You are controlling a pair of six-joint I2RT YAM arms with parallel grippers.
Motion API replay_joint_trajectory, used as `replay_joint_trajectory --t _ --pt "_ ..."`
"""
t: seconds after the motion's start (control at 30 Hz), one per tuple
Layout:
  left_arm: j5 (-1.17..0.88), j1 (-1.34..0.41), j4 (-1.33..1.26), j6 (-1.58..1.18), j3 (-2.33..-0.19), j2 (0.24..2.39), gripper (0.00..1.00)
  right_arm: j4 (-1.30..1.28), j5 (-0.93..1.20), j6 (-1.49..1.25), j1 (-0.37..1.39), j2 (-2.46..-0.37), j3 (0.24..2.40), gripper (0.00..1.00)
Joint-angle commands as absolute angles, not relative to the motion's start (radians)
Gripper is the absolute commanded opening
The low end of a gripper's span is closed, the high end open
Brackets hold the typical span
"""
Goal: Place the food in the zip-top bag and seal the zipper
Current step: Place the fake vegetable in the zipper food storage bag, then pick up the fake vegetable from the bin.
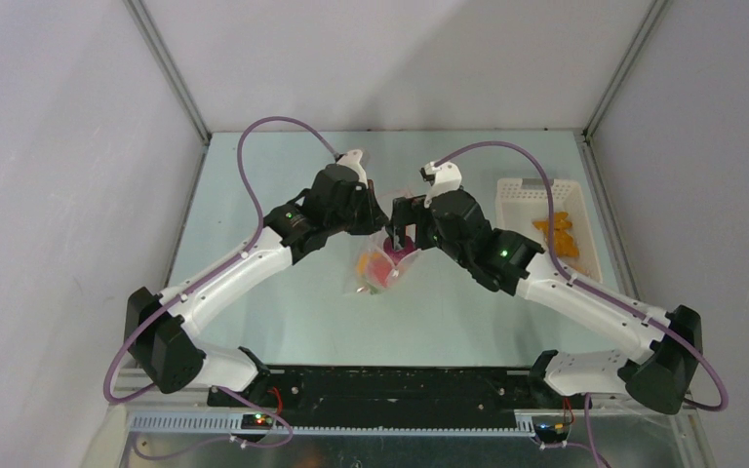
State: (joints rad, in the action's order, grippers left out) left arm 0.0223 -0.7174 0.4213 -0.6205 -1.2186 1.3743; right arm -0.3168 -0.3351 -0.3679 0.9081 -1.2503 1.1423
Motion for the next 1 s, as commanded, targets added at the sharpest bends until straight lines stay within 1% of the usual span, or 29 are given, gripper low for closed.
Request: replay_joint_trajectory --t 0.0,0.23,0.37,0.5,0.6,0.77,0.97 --pt "0.022 -0.72 0.408 -0.612 -1.273 1.344 0.0 -0.326 -0.351 -0.353 0.913 -1.173 1.147 0.99" --pt "0.038 -0.72 0.415 -0.605 -1.278 1.344 0.0 -0.379 -0.437 -0.335 0.895 -1.106 1.147 0.99" --pt "0.041 -0.72 0.421 -0.597 -1.284 1.34 0.0 -0.441 -0.458 -0.388 0.836 -1.066 1.147 0.99" --pt "0.043 -0.72 0.432 -0.582 -1.288 1.328 0.0 -0.544 -0.472 -0.471 0.722 -1.045 1.146 0.99" --pt "0.05 -0.72 0.431 -0.575 -1.283 1.315 0.0 -0.61 -0.481 -0.517 0.603 -1.03 1.127 0.99" --pt "0.051 -0.721 0.429 -0.569 -1.272 1.306 0.0 -0.622 -0.423 -0.542 0.393 -1.012 1.078 0.99" --pt "0.036 -0.721 0.434 -0.569 -1.257 1.298 0.0 -0.633 -0.361 -0.547 0.206 -1.024 1.022 0.99"
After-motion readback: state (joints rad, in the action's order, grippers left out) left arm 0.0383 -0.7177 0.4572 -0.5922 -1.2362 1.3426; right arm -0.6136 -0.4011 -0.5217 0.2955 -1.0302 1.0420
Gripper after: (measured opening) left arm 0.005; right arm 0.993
